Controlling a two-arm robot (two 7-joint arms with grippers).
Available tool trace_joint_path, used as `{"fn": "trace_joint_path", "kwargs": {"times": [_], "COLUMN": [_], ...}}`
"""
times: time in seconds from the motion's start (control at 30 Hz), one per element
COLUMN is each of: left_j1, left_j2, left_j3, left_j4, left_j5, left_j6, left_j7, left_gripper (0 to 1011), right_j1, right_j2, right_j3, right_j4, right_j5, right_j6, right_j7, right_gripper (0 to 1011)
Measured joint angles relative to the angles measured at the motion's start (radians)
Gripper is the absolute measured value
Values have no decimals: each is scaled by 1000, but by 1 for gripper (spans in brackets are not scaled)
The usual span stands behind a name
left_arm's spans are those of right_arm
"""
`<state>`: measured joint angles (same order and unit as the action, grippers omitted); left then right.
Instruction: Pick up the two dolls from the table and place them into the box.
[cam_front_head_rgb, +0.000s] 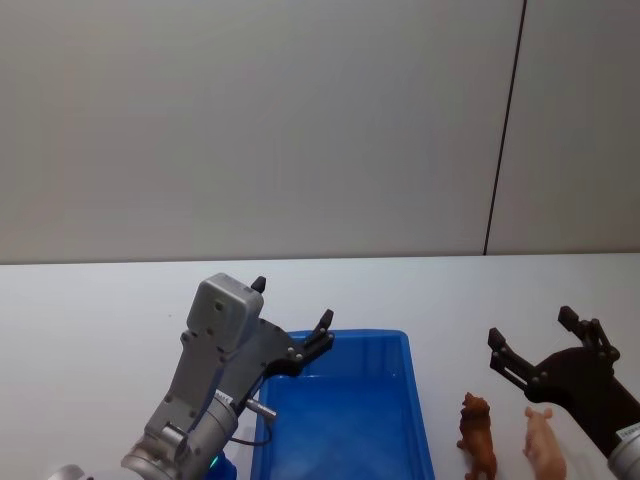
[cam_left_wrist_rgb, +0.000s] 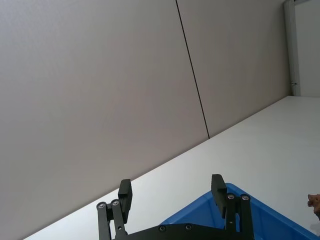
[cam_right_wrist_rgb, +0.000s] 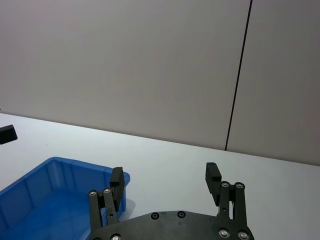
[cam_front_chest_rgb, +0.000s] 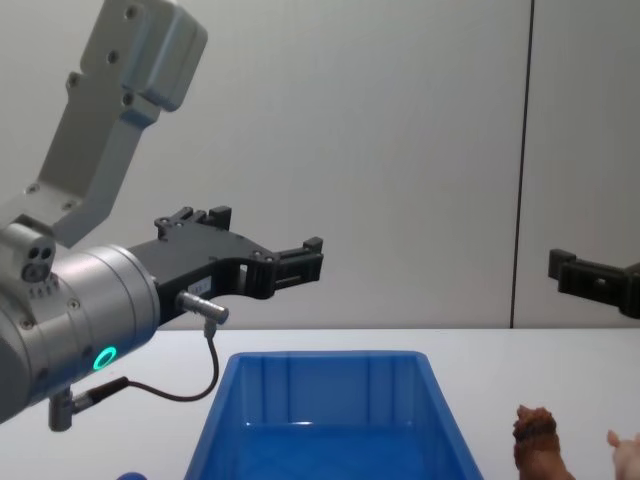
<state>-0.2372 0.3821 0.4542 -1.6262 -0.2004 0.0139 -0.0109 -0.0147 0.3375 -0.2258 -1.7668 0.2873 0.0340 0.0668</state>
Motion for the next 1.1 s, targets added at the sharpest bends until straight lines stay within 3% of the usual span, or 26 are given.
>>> {"fn": "trace_joint_path", "kwargs": {"times": [1.1], "left_j1": [0], "left_j2": [0], "left_j3": [0], "left_j4": [0], "left_j5": [0], "left_j6": [0], "left_j7": [0], "left_gripper": [1001], "right_j1": [0], "right_j2": [0], "right_j3": [0], "right_j4": [0], "right_j5": [0], "right_j6": [0], "right_j7": [0], "right_gripper": [1001]}}
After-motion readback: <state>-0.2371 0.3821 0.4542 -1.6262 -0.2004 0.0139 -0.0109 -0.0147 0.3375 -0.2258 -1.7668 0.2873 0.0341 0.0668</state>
